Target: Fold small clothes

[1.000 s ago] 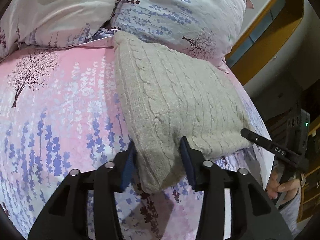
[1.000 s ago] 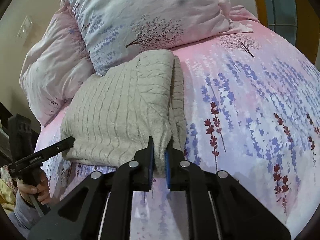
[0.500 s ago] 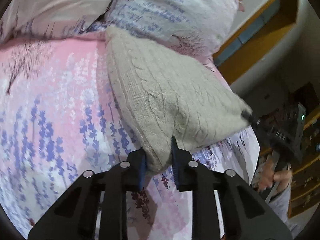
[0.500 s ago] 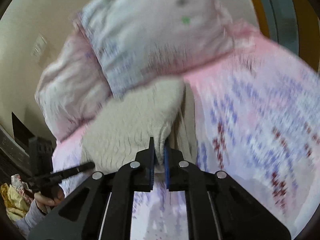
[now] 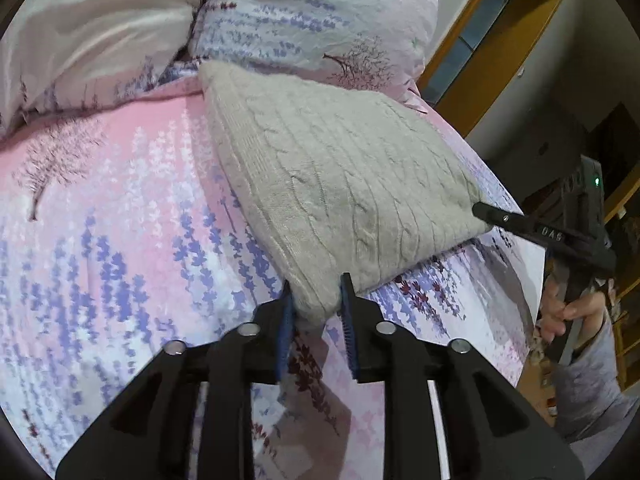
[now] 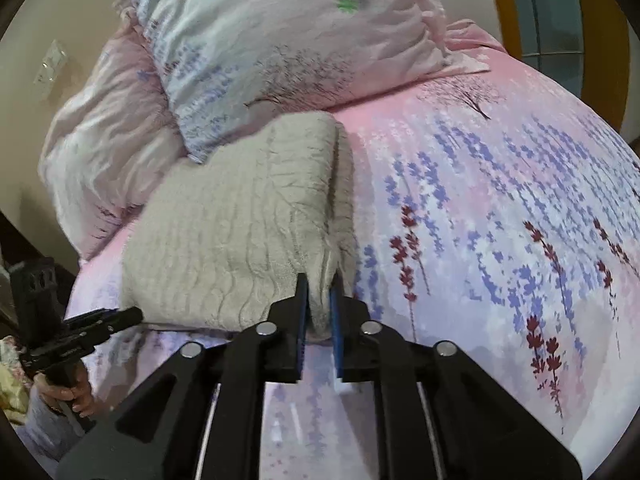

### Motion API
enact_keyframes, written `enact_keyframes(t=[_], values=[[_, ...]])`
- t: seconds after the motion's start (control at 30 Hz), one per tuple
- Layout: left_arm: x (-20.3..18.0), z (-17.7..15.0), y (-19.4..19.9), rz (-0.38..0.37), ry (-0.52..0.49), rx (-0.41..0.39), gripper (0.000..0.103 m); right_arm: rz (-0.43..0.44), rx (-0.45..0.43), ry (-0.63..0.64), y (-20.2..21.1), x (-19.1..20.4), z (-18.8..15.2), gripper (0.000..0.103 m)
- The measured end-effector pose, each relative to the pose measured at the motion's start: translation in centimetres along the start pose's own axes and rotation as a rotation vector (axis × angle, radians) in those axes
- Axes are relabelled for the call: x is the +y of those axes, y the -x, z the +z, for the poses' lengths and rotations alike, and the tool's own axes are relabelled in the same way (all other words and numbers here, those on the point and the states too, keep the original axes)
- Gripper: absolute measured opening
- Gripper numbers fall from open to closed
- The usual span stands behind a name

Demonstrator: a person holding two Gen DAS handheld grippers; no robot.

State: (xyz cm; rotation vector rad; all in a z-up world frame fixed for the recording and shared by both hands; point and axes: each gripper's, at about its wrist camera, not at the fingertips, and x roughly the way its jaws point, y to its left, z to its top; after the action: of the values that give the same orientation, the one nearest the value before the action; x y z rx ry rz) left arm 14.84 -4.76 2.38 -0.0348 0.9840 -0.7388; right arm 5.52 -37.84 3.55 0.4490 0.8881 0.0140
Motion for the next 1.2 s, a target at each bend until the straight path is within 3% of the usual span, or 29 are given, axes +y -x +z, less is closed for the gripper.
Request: enact_keyframes(t=[0.07, 0.17, 0.3, 0.47, 0.53, 0.57, 0.6, 0.7, 0.9, 1.03, 1.13, 1.2], values=[[0.0, 0.3, 1.1, 0.026, -0.010, -0.029, 0.034, 0.033, -0.030, -0.026, 0.7, -0.3, 0.8, 0.034], [-0.2, 1.2, 3.3, 0.101, -0.023, -0.118, 0.068, 0.098, -0.093, -0.102, 1.5, -1.3, 3.5, 0.044], [-1.5, 4.4, 3.2, 0.122, -0.042, -0.190, 0.082, 0.154, -0.083, -0.187, -1.2, -1.7, 7.3, 0.051], [-3.3, 7.4, -1.5, 0.260, -0.053, -0.098, 0.084, 0.152, 0.022, -0.258, -6.4, -2.0, 10.1, 0.052], [-3.6, 7.6, -3.3, 0.281, -0.031, -0.064, 0.085, 0.137, 0.043, -0.245, -7.5, -1.8, 10.1, 0.051], [-3.7, 7.4, -3.6, 0.295, -0.027, -0.062, 0.089, 0.133, 0.051, -0.240, -7.8, -1.7, 10.0, 0.045], [-3.9, 7.3, -3.9, 0.317, -0.030, -0.066, 0.090, 0.137, 0.056, -0.236, -8.0, -1.6, 9.8, 0.031], [-4.5, 7.2, -4.5, 0.360, -0.049, -0.065, 0.093, 0.137, 0.044, -0.174, -8.1, -0.6, 9.4, 0.010], [-4.9, 7.0, -4.6, 0.372, -0.054, -0.070, 0.094, 0.100, -0.047, -0.122, -6.3, 0.4, 10.9, 0.008], [-5.3, 6.9, -4.7, 0.393, -0.076, -0.066, 0.097, 0.020, 0.019, -0.146, -8.5, -0.5, 10.4, 0.008], [-4.9, 6.7, -4.0, 0.411, -0.058, -0.066, 0.101, 0.028, 0.029, -0.168, -8.9, -0.9, 9.9, 0.018], [-3.8, 6.7, -2.3, 0.397, -0.023, -0.119, 0.102, 0.037, 0.036, -0.190, -8.1, -1.2, 9.9, 0.059]])
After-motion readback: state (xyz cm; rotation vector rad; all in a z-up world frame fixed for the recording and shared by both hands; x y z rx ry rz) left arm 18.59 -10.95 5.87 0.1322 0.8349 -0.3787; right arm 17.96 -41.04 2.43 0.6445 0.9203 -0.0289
